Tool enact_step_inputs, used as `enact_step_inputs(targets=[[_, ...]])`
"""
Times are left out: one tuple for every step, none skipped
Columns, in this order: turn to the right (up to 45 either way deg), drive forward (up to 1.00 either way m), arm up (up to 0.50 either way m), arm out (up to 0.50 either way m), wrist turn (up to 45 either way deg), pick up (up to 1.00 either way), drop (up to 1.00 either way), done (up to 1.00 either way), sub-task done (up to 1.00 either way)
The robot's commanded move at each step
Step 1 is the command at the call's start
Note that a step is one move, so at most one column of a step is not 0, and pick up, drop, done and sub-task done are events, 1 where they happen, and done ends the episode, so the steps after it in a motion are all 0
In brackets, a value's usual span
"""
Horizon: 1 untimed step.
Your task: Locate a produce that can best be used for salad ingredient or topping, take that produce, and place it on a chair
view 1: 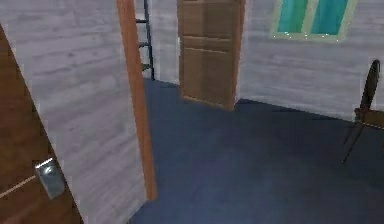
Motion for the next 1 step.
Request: enact_step_inputs(targets=[[3.0, 0.0, 0.0, 0.0, 0.0, 0.0, 0.0, 0.0, 0.0]])
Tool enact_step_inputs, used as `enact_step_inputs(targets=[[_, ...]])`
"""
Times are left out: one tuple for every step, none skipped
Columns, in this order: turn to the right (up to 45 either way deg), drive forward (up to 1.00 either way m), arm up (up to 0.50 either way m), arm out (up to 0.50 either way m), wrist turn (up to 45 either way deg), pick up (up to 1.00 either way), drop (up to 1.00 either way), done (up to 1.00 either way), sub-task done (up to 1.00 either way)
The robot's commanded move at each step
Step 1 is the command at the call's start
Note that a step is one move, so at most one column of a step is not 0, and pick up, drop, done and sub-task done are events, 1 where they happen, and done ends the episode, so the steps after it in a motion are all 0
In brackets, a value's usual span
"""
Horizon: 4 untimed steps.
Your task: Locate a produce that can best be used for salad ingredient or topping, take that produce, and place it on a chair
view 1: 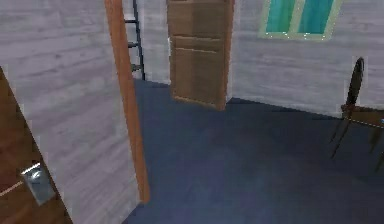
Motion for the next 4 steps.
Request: enact_step_inputs(targets=[[12.0, 0.0, 0.0, 0.0, 0.0, 0.0, 0.0, 0.0, 0.0], [0.0, 0.6, 0.0, 0.0, 0.0, 0.0, 0.0, 0.0, 0.0], [0.0, 1.0, 0.0, 0.0, 0.0, 0.0, 0.0, 0.0, 0.0], [24.0, 0.0, 0.0, 0.0, 0.0, 0.0, 0.0, 0.0, 0.0]])
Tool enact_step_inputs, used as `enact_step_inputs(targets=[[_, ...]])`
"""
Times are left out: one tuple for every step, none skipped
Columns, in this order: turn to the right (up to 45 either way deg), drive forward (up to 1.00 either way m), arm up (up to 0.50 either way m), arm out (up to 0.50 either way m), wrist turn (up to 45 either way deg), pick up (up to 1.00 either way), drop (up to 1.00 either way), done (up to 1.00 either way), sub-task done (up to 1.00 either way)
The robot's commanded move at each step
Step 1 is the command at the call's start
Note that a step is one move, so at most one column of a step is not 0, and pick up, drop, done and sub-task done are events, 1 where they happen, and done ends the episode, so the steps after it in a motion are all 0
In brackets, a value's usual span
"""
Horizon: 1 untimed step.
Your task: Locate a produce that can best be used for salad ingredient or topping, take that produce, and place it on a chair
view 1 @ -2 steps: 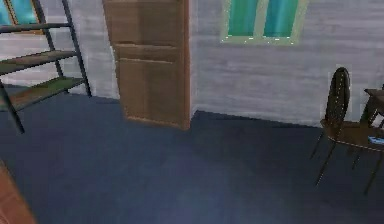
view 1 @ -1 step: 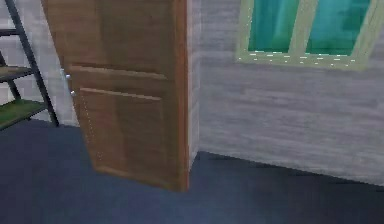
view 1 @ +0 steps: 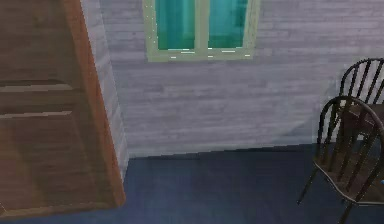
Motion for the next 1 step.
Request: enact_step_inputs(targets=[[0.0, 0.1, 0.0, 0.0, 0.0, 0.0, 0.0, 0.0, 0.0]])
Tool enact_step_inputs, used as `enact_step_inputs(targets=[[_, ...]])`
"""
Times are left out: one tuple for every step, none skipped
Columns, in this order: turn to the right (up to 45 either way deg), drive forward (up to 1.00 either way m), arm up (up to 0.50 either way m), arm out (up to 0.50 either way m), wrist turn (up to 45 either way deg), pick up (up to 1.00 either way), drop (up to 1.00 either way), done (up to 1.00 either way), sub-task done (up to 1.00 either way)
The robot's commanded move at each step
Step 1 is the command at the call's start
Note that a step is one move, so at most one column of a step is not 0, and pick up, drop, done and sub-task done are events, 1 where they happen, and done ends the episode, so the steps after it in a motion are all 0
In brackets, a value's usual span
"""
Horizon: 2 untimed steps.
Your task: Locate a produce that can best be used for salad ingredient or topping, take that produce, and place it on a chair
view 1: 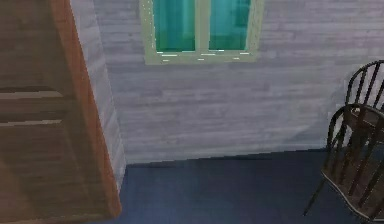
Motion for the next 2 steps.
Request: enact_step_inputs(targets=[[-45.0, 0.0, 0.0, 0.0, 0.0, 0.0, 0.0, 0.0, 0.0], [-45.0, 0.0, 0.0, 0.0, 0.0, 0.0, 0.0, 0.0, 0.0]])
